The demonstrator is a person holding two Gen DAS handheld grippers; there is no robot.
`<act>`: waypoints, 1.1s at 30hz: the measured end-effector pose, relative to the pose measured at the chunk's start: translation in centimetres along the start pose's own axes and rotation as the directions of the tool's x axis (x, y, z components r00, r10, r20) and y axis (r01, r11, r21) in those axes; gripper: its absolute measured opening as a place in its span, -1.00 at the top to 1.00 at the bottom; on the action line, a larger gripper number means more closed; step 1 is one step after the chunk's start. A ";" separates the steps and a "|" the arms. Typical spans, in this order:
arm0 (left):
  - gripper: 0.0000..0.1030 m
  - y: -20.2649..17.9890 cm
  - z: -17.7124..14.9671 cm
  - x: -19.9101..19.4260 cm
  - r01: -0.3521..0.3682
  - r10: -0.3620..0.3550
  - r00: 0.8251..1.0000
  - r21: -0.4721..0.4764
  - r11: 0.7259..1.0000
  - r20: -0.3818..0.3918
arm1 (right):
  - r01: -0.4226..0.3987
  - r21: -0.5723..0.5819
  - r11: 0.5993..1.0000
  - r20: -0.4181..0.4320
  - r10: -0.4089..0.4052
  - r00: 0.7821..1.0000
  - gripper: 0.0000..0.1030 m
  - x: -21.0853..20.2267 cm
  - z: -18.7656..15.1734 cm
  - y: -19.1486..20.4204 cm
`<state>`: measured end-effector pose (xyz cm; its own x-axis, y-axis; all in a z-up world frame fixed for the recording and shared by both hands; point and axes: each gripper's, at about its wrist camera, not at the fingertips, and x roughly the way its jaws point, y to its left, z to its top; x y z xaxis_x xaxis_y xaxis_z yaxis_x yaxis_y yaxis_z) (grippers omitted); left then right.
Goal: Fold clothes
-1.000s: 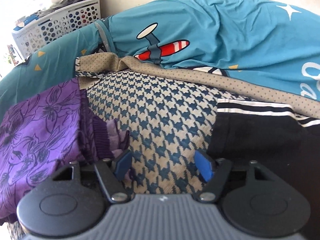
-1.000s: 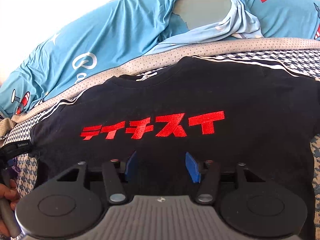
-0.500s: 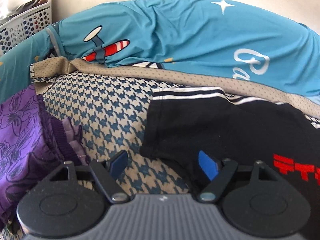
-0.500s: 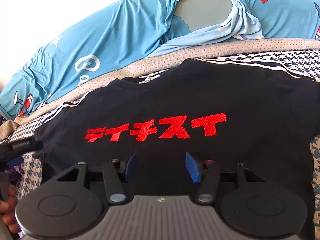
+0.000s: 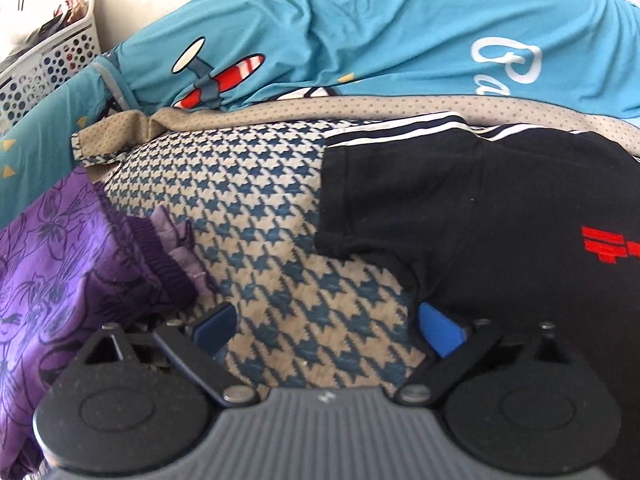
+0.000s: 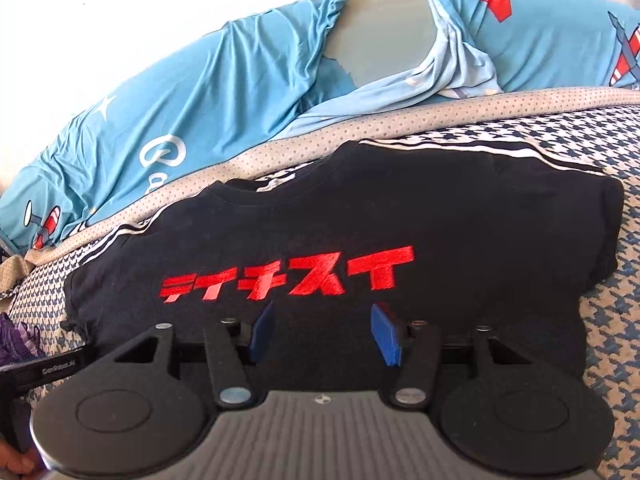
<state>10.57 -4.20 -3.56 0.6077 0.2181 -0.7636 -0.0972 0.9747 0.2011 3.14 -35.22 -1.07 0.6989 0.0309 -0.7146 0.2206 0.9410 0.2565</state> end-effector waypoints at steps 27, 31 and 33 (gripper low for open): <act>-0.93 -2.4 1.9 -0.2 0.098 -0.097 0.995 -0.089 0.991 0.017 | -0.133 -0.024 0.991 0.115 0.135 0.984 0.07 4.5 3.5 0.8; -0.93 -3.3 1.8 -0.1 0.104 -0.103 0.994 -0.059 0.993 0.031 | -0.149 -0.061 0.987 0.107 0.155 0.982 0.07 5.5 4.0 1.9; -0.93 -3.8 1.9 0.1 0.122 -0.121 0.992 -0.046 0.991 0.025 | -0.158 -0.071 0.985 0.098 0.164 0.981 0.07 6.0 3.9 2.2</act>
<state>12.49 -7.97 -3.20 0.6342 0.0972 -0.7670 -0.0582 0.9953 0.0780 10.47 -34.31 -2.20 0.7892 0.1518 -0.5951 0.0585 0.9460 0.3189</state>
